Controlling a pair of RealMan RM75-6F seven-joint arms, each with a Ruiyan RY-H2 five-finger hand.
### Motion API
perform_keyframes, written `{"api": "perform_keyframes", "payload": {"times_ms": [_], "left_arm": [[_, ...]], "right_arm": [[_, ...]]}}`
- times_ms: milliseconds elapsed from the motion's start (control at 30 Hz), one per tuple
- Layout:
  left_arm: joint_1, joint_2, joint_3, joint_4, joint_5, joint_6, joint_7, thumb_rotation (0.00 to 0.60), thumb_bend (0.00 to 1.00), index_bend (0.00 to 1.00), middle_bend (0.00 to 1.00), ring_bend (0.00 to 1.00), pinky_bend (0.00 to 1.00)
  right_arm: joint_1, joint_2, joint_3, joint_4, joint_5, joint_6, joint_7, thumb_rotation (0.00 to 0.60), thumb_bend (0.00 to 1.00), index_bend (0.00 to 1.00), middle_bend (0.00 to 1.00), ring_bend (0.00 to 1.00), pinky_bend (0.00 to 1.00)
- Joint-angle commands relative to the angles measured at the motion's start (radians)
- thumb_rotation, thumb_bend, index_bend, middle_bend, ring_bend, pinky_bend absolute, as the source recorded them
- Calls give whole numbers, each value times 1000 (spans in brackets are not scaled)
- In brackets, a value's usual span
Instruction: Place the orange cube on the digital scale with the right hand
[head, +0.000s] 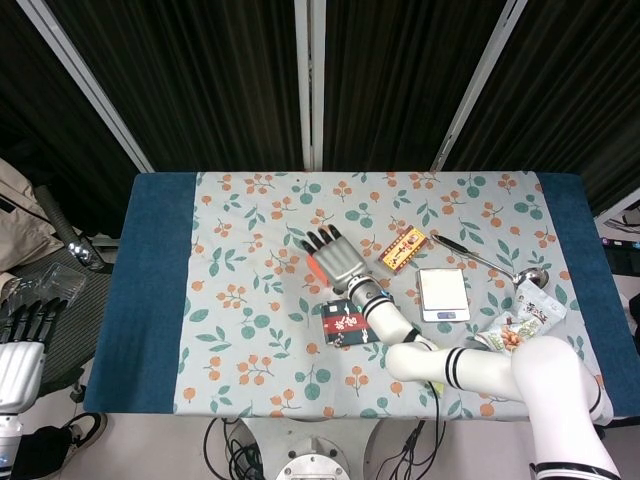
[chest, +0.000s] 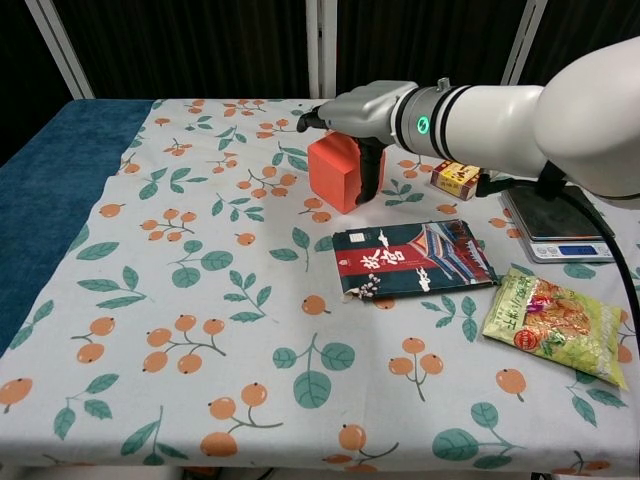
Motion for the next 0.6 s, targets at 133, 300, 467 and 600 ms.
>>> {"api": "perform_keyframes", "payload": {"times_ms": [133, 300, 467, 600], "left_arm": [[-2, -4, -1, 6, 1, -5, -6, 600, 72, 69, 53, 0, 0], [-3, -6, -1, 6, -1, -9, -1, 600, 72, 69, 53, 0, 0], [0, -4, -1, 1, -2, -8, 2, 600, 71, 69, 53, 0, 0], [3, -2, 1, 0, -2, -6, 3, 600, 72, 69, 53, 0, 0]], "right_arm": [[12, -6, -21, 16, 10, 15, 15, 600, 107, 163, 145, 24, 0], [5, -5, -29, 12, -26, 56, 38, 600, 157, 404, 339, 218, 150], [-17, 14, -34, -5, -86, 102, 74, 600, 213, 530, 435, 341, 365], [-54, 96, -34, -103, -153, 171, 101, 600, 213, 533, 436, 347, 373]]}}
